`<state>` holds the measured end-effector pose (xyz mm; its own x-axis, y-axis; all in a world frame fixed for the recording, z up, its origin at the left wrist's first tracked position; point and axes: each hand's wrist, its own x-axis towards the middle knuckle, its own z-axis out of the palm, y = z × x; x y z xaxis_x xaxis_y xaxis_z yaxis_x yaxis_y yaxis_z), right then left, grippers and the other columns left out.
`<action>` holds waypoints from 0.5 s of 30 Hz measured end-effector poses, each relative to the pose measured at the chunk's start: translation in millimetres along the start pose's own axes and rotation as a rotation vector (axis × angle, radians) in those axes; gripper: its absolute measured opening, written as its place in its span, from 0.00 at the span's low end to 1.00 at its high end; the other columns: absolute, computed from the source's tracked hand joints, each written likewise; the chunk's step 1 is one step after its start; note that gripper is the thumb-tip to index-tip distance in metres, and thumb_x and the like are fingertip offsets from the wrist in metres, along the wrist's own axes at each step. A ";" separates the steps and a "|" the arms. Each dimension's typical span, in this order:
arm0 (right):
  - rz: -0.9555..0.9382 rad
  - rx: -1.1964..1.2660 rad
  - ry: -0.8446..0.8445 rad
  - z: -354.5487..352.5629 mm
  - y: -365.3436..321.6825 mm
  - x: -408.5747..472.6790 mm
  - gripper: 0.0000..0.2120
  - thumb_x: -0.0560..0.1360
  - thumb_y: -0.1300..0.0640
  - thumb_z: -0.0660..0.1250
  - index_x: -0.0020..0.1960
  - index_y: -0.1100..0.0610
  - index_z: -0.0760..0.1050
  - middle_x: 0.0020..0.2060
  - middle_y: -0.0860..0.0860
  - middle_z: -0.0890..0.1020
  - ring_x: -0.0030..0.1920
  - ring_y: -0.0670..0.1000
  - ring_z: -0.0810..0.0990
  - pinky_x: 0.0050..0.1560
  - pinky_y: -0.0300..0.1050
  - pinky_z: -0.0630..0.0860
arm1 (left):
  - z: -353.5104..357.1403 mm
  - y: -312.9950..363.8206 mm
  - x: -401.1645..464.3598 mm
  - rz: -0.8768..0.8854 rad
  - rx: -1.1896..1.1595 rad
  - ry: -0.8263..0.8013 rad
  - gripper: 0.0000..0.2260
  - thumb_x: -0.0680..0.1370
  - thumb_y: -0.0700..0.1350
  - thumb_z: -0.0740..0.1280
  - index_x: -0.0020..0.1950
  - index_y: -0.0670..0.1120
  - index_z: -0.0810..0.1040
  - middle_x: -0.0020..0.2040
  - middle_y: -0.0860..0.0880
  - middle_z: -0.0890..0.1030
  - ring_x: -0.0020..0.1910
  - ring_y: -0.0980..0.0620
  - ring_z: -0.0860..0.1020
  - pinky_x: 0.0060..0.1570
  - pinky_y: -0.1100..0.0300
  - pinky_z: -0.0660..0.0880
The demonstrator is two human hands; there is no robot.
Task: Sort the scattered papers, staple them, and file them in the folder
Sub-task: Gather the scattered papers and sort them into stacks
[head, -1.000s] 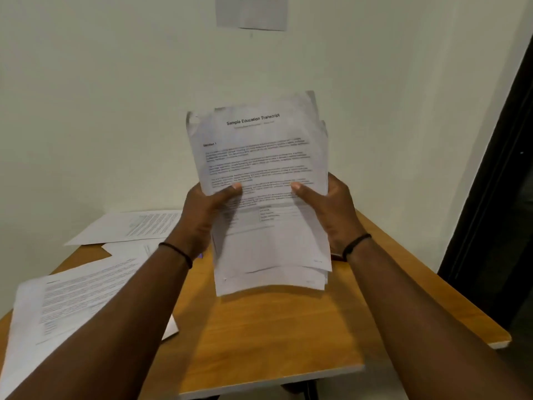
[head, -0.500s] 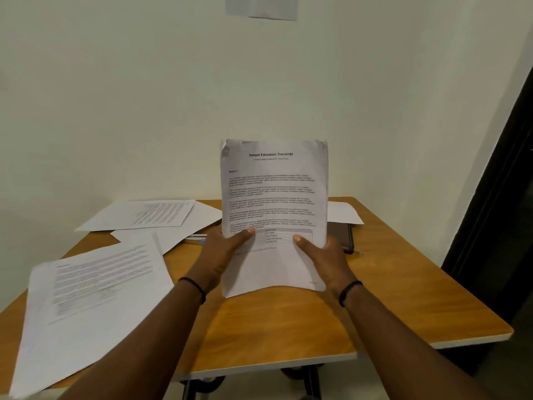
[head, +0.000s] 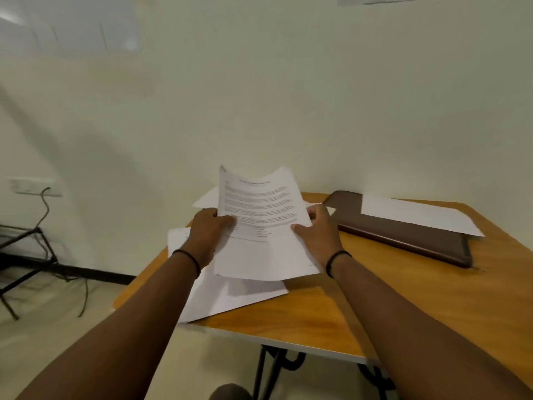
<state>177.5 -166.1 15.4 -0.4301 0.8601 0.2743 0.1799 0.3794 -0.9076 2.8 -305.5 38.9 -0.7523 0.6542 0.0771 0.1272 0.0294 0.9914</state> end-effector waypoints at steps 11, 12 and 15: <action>0.159 -0.630 -0.209 115.7 13.7 -13.5 0.23 0.74 0.45 0.68 0.62 0.59 0.72 0.59 0.58 0.75 0.58 0.59 0.77 0.54 0.49 0.76 | -103.9 -58.9 -3.2 -0.238 0.673 0.186 0.11 0.75 0.49 0.71 0.40 0.46 0.72 0.44 0.45 0.79 0.43 0.47 0.78 0.45 0.54 0.77; 0.159 -0.627 -0.221 117.4 12.8 -11.8 0.22 0.74 0.45 0.68 0.61 0.59 0.72 0.59 0.58 0.76 0.57 0.59 0.78 0.52 0.49 0.76 | -103.0 -59.3 -1.3 -0.227 0.658 0.177 0.09 0.76 0.48 0.70 0.40 0.46 0.73 0.44 0.45 0.80 0.42 0.47 0.78 0.44 0.54 0.77; 0.152 -0.617 -0.267 121.0 12.2 -10.1 0.18 0.74 0.47 0.68 0.58 0.58 0.73 0.56 0.56 0.79 0.53 0.57 0.79 0.44 0.45 0.74 | -102.2 -65.9 5.4 -0.202 0.615 0.178 0.06 0.77 0.45 0.69 0.47 0.45 0.74 0.41 0.46 0.78 0.42 0.47 0.78 0.44 0.52 0.75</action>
<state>77.0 -211.4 -36.9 -0.5489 0.8359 -0.0010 0.6921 0.4538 -0.5613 -75.7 -381.2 -15.3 -0.8884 0.4578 -0.0347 0.2787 0.5978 0.7517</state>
